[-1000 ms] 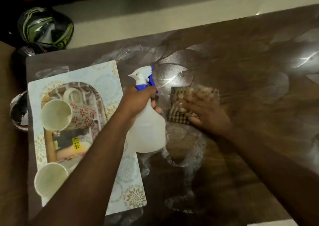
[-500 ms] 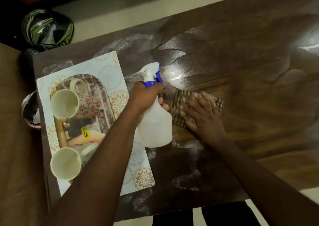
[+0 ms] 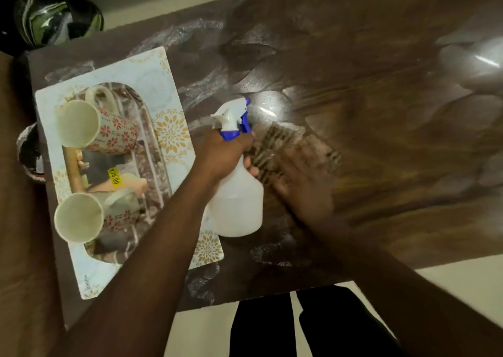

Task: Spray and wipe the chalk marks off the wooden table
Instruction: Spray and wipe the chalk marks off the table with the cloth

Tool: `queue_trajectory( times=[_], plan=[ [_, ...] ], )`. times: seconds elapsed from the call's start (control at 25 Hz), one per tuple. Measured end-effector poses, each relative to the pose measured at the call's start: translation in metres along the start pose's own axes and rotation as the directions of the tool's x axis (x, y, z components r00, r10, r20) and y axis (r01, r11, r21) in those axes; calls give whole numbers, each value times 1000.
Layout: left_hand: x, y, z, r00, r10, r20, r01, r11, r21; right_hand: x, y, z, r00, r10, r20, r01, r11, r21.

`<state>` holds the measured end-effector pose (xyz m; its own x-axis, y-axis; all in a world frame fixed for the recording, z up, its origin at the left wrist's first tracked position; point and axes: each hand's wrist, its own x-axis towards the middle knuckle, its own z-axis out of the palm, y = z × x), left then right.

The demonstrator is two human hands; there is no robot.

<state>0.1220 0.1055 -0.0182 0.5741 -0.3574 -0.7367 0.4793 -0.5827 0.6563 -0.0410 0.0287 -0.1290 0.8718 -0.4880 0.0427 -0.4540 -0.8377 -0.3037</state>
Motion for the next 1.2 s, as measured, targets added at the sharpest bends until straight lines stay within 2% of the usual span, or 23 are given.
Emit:
queue_trajectory(
  times=[0.04,0.12,0.16,0.2,0.28,0.36,0.4,0.48,0.56,0.6,0.64,0.68,0.76,0.8,0.84,0.88,0.92,1.0,1.04,1.08,1.16,1.2],
  plan=[
    [-7,-2,5,1000,8,-1,-8,1000,3,-21,-11,6,990,-129,50,128,992,13],
    [-23,-6,6,999,32,-19,-32,999,7,-68,-4,-1,879,-436,192,439,898,31],
    [-33,-9,6,999,35,-29,-34,999,16,-83,16,-11,839,-507,199,509,860,42],
    [-42,-14,5,999,35,-38,-34,999,30,-91,33,-20,841,-511,179,513,857,38],
    [-57,-28,2,997,39,-69,-37,999,33,-87,48,-30,927,-357,115,359,933,1],
    [-67,-45,3,993,37,-111,-36,999,12,-75,24,-24,988,-140,67,141,990,-15],
    [-71,-56,6,990,42,-136,-42,999,4,-77,-1,-16,993,-109,51,108,994,17],
    [-81,-76,12,985,52,-167,-53,999,-2,-103,-32,1,962,-266,60,260,962,85],
    [-93,-92,13,987,35,-154,-36,999,-3,-140,-19,-2,869,-481,114,476,877,70],
    [-99,-97,13,991,24,-134,-26,1000,-16,-151,-2,-8,842,-527,114,525,850,49],
    [-105,-102,12,993,12,-114,-15,1000,-23,-156,12,-12,851,-516,99,517,856,24],
    [-110,-106,9,995,5,-99,-7,1000,-22,-155,19,-14,891,-448,67,449,894,7],
    [-115,-115,0,997,8,-82,-9,1000,-16,-140,2,-10,987,-160,34,161,987,-19],
    [-116,-119,-4,997,8,-74,-9,1000,-19,-132,-22,-3,999,-33,17,34,999,-18],
    [-116,-125,-8,997,3,-75,-5,1000,-25,-129,-48,2,1000,16,23,-16,1000,14],
    [-120,-129,-12,997,-4,-83,2,999,-34,-133,-66,6,999,-36,39,34,998,51],
    [-125,-133,-16,996,-3,-91,-1,999,-43,-141,-74,9,986,-157,54,154,986,65],
    [-136,-138,-22,996,9,-86,-12,999,-33,-156,-52,4,925,-363,111,360,932,48],
    [-141,-141,-27,997,2,-83,-5,999,-36,-155,-35,0,918,-379,118,379,925,24],
    [-144,-143,-32,997,-11,-78,7,999,-53,-146,-22,-4,940,-319,121,321,947,-4],
    [-143,-146,-42,998,-23,-63,20,999,-46,-103,-19,-7,995,-25,101,30,999,-42],
    [-141,-148,-47,998,-14,-58,13,1000,-29,-78,-34,-3,993,73,89,-71,997,-23]
  ],
)
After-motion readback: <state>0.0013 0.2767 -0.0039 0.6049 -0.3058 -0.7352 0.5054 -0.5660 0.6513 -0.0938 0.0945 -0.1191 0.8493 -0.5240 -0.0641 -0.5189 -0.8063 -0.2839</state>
